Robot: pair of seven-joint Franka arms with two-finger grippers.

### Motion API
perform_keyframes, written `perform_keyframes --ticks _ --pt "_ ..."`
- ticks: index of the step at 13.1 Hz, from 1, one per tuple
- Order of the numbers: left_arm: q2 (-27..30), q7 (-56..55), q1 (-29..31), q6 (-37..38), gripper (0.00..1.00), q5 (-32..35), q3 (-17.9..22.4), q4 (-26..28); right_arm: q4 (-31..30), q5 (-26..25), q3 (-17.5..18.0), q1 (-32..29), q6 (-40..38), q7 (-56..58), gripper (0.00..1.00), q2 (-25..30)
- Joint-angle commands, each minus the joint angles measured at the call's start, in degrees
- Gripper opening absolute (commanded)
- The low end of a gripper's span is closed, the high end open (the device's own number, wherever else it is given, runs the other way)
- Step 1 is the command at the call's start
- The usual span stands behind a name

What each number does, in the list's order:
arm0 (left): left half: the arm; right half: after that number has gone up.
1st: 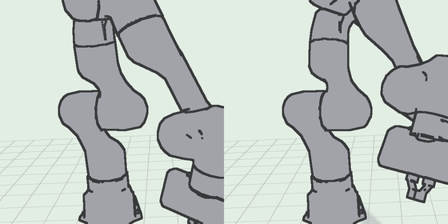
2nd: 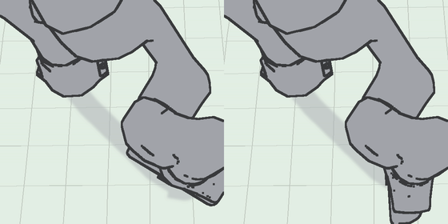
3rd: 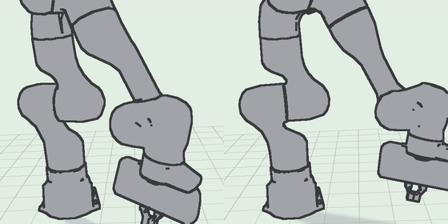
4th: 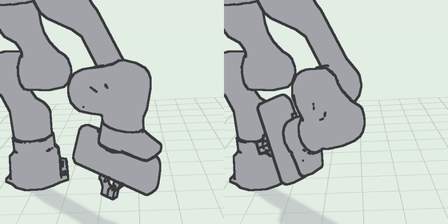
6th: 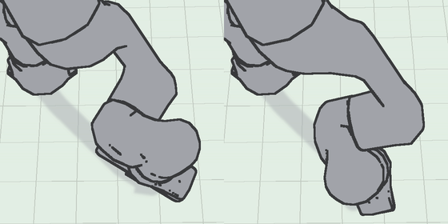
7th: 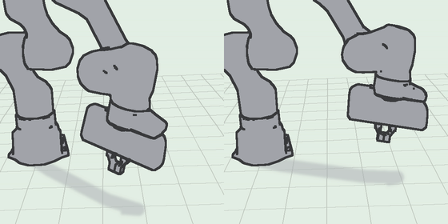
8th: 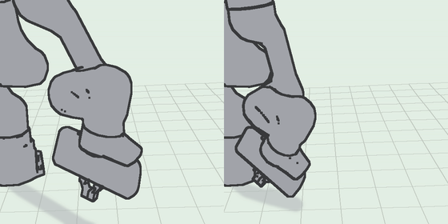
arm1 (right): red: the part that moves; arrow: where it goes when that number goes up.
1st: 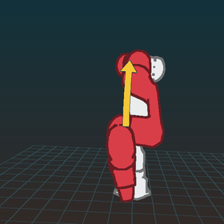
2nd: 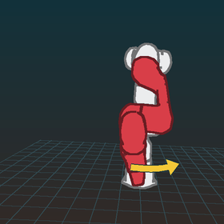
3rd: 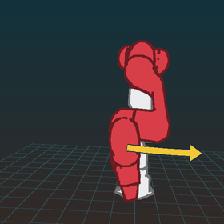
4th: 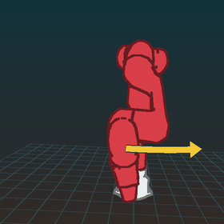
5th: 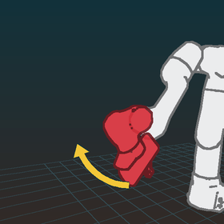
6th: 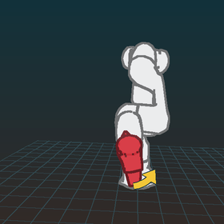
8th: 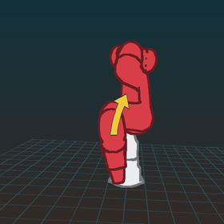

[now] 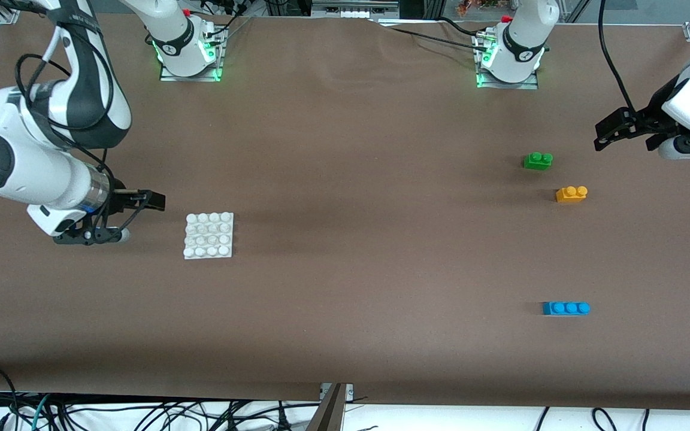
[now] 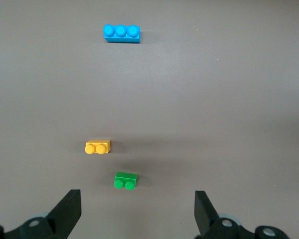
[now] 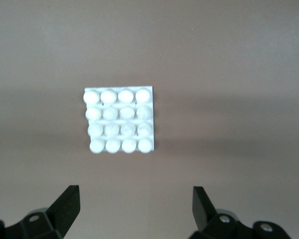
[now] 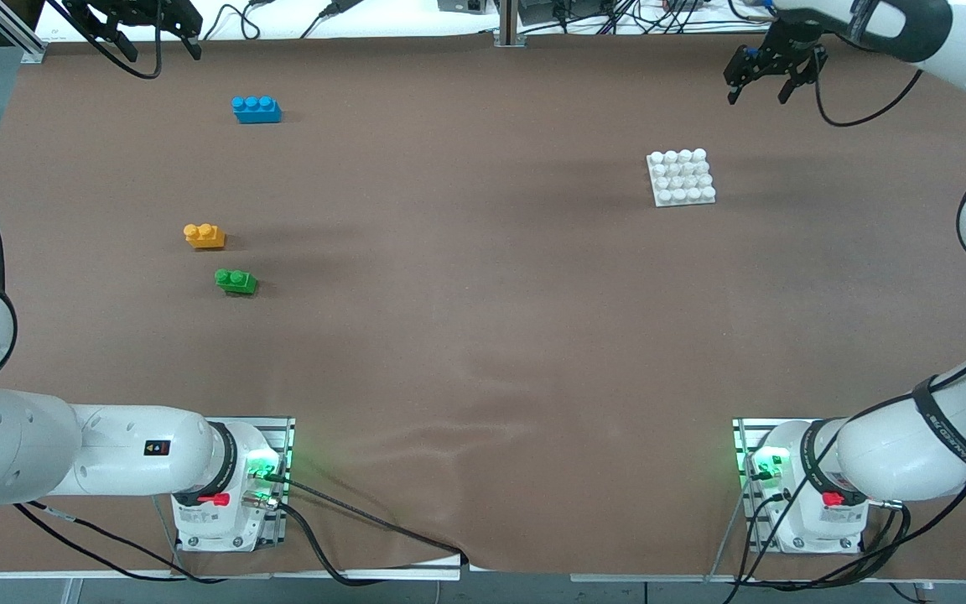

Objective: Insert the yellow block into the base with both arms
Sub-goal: 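Move the right gripper down onto the white base plate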

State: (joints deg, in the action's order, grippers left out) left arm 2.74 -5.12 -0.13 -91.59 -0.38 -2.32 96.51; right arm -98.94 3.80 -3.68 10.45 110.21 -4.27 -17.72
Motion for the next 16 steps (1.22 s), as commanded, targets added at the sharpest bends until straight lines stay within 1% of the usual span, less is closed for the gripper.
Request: perform_keyframes --ticks 1,2,3,5,6,8,11,16 --pt "-0.01 1.16 0.39 1.15 1.00 -1.20 0.04 -1.06 -10.45 0.94 0.07 0.10 12.35 -1.44 1.00 1.20" --pt "-0.01 1.16 0.39 1.15 1.00 -1.20 0.04 -1.06 -12.92 0.94 0.07 0.10 16.40 -1.44 1.00 0.94" --pt "-0.01 1.16 0.39 1.15 1.00 -1.20 0.04 -1.06 -13.90 1.03 0.07 0.10 18.70 -1.61 1.00 0.07" --pt "-0.01 1.16 0.48 1.15 1.00 -1.20 0.04 -1.06 -14.00 1.82 0.33 0.19 21.52 -2.75 1.00 -2.65" --pt "-0.01 1.16 0.48 1.15 1.00 -1.20 0.04 -1.06 -14.61 1.82 1.12 0.19 23.72 -2.76 1.00 -3.80" --pt "-0.01 1.07 0.48 1.15 1.00 -1.20 0.04 -1.06 -15.93 1.82 1.39 0.19 27.59 -2.76 1.00 -5.38" --pt "-0.01 1.16 0.48 1.15 1.00 -1.20 0.04 -1.06 -16.02 1.91 2.00 0.19 29.09 -2.84 1.00 -7.14" --pt "-0.01 1.07 0.48 1.15 1.00 -1.20 0.04 -1.06 -16.02 2.26 2.27 0.19 33.84 -2.84 1.00 -10.48"
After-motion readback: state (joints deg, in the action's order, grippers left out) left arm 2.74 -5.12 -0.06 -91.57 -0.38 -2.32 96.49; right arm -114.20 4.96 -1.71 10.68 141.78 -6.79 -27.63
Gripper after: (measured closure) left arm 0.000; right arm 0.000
